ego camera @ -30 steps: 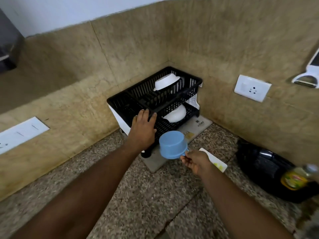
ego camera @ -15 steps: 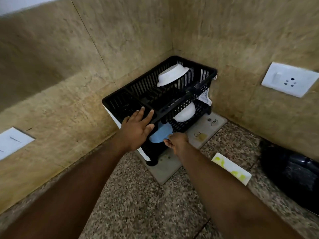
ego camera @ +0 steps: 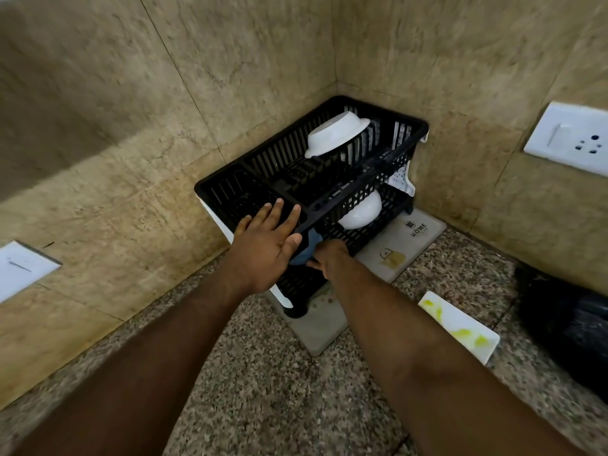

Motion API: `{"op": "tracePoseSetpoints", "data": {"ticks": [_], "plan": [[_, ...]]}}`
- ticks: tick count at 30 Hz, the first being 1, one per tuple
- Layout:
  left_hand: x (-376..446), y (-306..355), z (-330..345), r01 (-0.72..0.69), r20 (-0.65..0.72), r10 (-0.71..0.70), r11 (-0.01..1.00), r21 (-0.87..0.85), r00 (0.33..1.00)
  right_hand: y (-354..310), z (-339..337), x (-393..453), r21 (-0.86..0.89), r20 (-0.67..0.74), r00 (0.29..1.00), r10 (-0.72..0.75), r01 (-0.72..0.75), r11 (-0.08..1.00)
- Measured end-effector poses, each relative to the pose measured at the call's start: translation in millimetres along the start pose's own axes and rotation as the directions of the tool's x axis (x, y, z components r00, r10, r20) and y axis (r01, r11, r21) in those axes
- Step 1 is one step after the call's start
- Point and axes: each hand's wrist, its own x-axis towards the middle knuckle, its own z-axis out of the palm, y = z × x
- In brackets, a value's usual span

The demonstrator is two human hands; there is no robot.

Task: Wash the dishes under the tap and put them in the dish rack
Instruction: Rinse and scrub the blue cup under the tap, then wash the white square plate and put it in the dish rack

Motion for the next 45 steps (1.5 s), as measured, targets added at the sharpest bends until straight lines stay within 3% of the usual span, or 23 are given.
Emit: {"op": "tracePoseSetpoints", "data": {"ticks": [4, 10, 12, 13, 14, 16, 21, 25, 29, 33, 35, 38, 42, 45], "plan": [[-0.6, 1.1, -1.4, 0.007, 0.018, -0.007, 1.0, -0.001, 1.0, 1.2, -0.4, 1.8, -0.109, -0.047, 0.999, -0.026, 0.021, 0.994], [-3.5, 4.3, -2.3, 0.02, 0.006, -0.02, 1.0, -0.024, 1.0, 5.0, -31.9, -20.2, 0.136, -0.054, 0.999, -0.007, 0.014, 0.991], [-6.6, 8.7, -3.6, 0.037, -0.038, -0.041, 0.995, -0.096, 0.998, 15.7, -54.8, -27.1, -0.041, -0.085, 0.991, -0.104, 0.101, 0.994], [-8.9, 13.8, -4.4, 0.039, -0.07, -0.051, 0.986, -0.161, 0.996, 18.9, -65.4, -43.2, 0.021, -0.091, 0.988, -0.128, 0.13, 0.991], [-12.4, 21.4, -5.2, 0.039, -0.104, -0.065, 0.972, -0.232, 0.992, 25.1, -76.8, -60.2, -0.11, -0.129, 0.966, -0.222, 0.209, 0.972], [-22.0, 41.2, -5.4, 0.016, -0.175, -0.081, 0.939, -0.345, 0.981, 37.8, -105.5, -75.6, -0.277, -0.243, 0.932, -0.268, 0.198, 0.94], [-46.2, 103.9, 14.7, -0.117, -0.312, -0.017, 0.906, -0.406, 0.95, 50.5, -177.3, -122.9, -0.599, -0.299, 0.845, -0.445, 0.197, 0.776], [-50.5, 151.2, 50.4, -0.04, -0.074, 0.005, 0.873, -0.486, 0.997, 49.2, -219.9, -172.9, -0.732, -0.463, 0.74, -0.488, -0.009, 0.681], [-38.9, 190.3, 88.0, 0.15, 0.218, -0.038, 0.837, -0.526, 0.975, 59.0, -260.5, -183.3, -0.685, -0.643, 0.646, -0.413, -0.243, 0.686], [-22.5, 204.1, 144.3, 0.307, 0.456, -0.028, 0.777, -0.55, 0.889, 70.3, -283.4, -175.8, -0.673, -0.643, 0.67, -0.372, -0.262, 0.692], [-10.5, 200.0, 187.6, 0.37, 0.487, -0.047, 0.716, -0.592, 0.872, 74.4, -291.2, -173.3, -0.691, -0.596, 0.717, -0.361, -0.229, 0.686], [-16.2, 215.1, 178.7, 0.391, 0.479, -0.089, 0.716, -0.579, 0.873, 79.6, -302.8, -175.1, -0.667, -0.56, 0.762, -0.327, -0.179, 0.723], [-29.9, 235.7, 161.5, 0.4, 0.441, -0.137, 0.704, -0.587, 0.887, 91.4, -333.7, -179.0, -0.584, -0.581, 0.772, -0.257, -0.176, 0.792], [-43.5, 255.1, 164.0, 0.406, 0.44, -0.108, 0.621, -0.67, 0.891, 114.4, -381.5, -177.1, -0.462, -0.584, 0.781, -0.224, -0.093, 0.882]]}}
